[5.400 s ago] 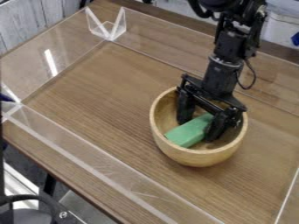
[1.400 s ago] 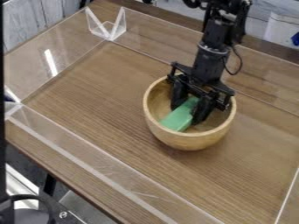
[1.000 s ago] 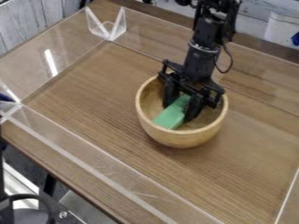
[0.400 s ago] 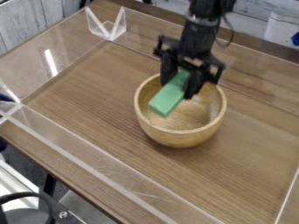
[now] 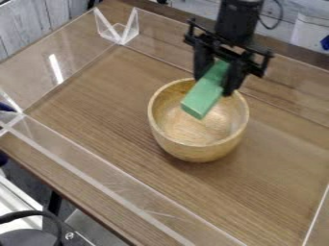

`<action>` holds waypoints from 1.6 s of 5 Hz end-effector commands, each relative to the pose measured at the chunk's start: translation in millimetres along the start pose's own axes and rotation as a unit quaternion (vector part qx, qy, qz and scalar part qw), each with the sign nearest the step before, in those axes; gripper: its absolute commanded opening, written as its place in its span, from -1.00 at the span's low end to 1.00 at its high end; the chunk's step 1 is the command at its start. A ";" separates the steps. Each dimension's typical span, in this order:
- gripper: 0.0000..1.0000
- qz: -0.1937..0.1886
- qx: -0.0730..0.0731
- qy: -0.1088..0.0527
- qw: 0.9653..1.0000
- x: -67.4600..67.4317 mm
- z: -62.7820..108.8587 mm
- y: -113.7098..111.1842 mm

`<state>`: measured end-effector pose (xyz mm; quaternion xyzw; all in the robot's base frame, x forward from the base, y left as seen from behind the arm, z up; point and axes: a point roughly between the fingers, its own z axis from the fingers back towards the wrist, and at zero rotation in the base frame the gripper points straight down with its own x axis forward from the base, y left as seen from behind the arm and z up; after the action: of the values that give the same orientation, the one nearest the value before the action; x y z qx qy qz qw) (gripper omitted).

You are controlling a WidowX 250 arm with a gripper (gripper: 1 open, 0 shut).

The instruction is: Remove the green block from inside the brown bowl and put it on the table

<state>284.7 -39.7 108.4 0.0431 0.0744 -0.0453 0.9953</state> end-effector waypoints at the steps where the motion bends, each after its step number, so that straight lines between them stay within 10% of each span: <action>1: -1.00 -0.017 -0.008 -0.054 0.998 7.6 27.1 -26.6; 7: -1.00 -0.090 -0.043 -0.021 0.995 -0.8 -49.2 -92.5; 8: -1.00 -0.090 -0.043 -0.047 0.994 1.4 -28.1 -86.9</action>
<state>261.9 -120.0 51.1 0.0019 0.0733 -0.1337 0.9883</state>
